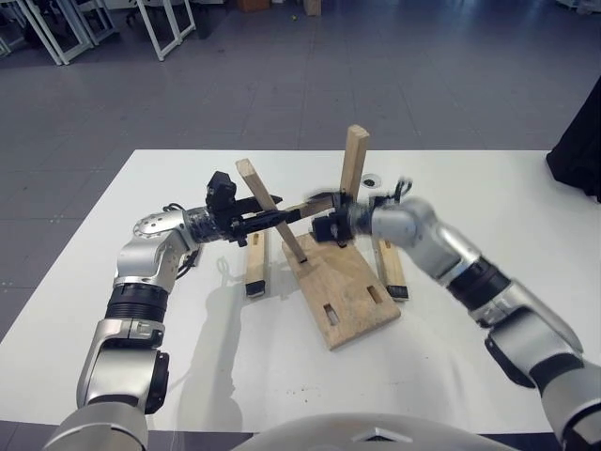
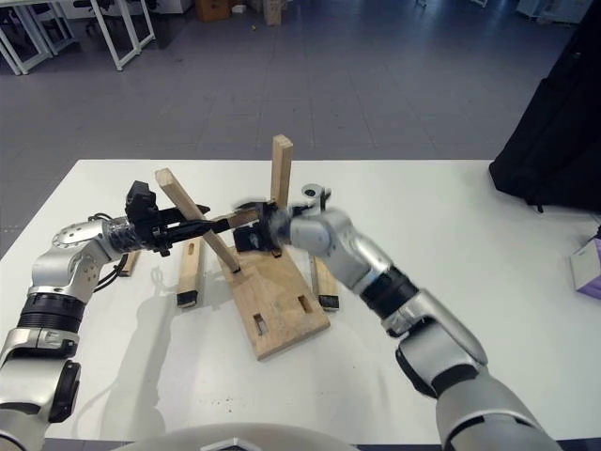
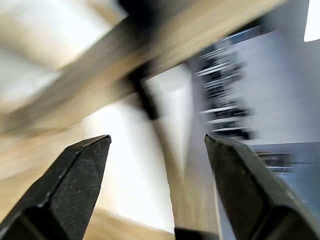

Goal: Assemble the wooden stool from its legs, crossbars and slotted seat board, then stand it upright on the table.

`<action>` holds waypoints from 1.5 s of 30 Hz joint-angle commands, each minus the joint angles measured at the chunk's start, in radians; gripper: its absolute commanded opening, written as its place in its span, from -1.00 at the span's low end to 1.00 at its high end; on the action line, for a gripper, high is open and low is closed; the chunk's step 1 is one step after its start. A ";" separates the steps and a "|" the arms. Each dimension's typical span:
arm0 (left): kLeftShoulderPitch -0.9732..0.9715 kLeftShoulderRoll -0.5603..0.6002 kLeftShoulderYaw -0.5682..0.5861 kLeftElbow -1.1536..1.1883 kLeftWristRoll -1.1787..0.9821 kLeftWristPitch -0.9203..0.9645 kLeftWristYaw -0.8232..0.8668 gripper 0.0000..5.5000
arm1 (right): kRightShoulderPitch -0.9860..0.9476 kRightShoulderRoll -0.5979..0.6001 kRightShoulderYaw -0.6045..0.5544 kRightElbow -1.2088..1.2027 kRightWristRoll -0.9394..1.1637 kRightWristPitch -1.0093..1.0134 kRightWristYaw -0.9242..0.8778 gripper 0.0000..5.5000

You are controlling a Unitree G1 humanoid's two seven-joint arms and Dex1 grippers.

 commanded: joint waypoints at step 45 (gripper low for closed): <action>0.076 0.016 -0.130 0.065 0.132 0.010 0.044 -0.26 | 0.113 0.264 -0.579 -0.133 0.486 0.198 -0.327 0.25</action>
